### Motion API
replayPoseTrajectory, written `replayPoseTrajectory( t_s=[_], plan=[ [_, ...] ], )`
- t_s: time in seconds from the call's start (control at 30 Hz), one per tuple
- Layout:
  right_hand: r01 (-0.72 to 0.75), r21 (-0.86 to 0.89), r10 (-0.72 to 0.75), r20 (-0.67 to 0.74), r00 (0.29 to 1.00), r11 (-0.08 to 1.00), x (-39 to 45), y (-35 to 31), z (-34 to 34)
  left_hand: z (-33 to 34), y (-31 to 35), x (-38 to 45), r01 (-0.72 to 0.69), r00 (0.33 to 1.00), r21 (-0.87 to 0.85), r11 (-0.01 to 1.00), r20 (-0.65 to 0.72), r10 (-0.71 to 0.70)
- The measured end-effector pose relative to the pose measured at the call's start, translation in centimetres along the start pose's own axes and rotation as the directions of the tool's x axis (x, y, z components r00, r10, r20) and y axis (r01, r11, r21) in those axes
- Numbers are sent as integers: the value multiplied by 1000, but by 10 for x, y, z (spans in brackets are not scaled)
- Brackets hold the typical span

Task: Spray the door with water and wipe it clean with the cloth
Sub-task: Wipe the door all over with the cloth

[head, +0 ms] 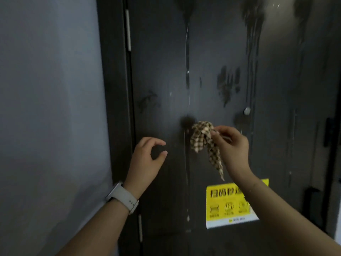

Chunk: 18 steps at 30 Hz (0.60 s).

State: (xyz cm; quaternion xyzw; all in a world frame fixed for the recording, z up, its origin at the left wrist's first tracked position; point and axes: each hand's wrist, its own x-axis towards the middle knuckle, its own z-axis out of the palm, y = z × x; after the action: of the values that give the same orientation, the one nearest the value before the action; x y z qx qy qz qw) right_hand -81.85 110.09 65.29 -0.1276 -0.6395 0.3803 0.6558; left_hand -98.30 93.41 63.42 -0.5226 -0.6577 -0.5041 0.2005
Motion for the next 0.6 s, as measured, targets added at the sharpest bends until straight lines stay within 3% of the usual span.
replayPoseTrajectory(
  t_s=[0.13, 0.3, 0.37, 0.47, 0.6],
  plan=[
    [309, -132, -307, 35, 951, 942, 86, -25, 12, -18, 4, 78, -184, 970, 285, 941, -100, 220],
    [614, -362, -598, 169, 783, 702, 171, -47, 44, -40, 4, 163, -306, 865, 569, 763, -169, 473],
    [655, -418, -668, 139, 731, 630, 195, -51, 57, -53, 4, 191, -309, 816, 658, 687, -188, 546],
    [624, -584, -711, 110, 694, 519, 213, -40, 77, -69, -3, 219, -234, 795, 741, 630, -227, 562],
    [638, -521, -726, 50, 686, 567, 194, -15, 99, -70, -16, 230, -129, 783, 785, 606, -295, 548]
  ],
)
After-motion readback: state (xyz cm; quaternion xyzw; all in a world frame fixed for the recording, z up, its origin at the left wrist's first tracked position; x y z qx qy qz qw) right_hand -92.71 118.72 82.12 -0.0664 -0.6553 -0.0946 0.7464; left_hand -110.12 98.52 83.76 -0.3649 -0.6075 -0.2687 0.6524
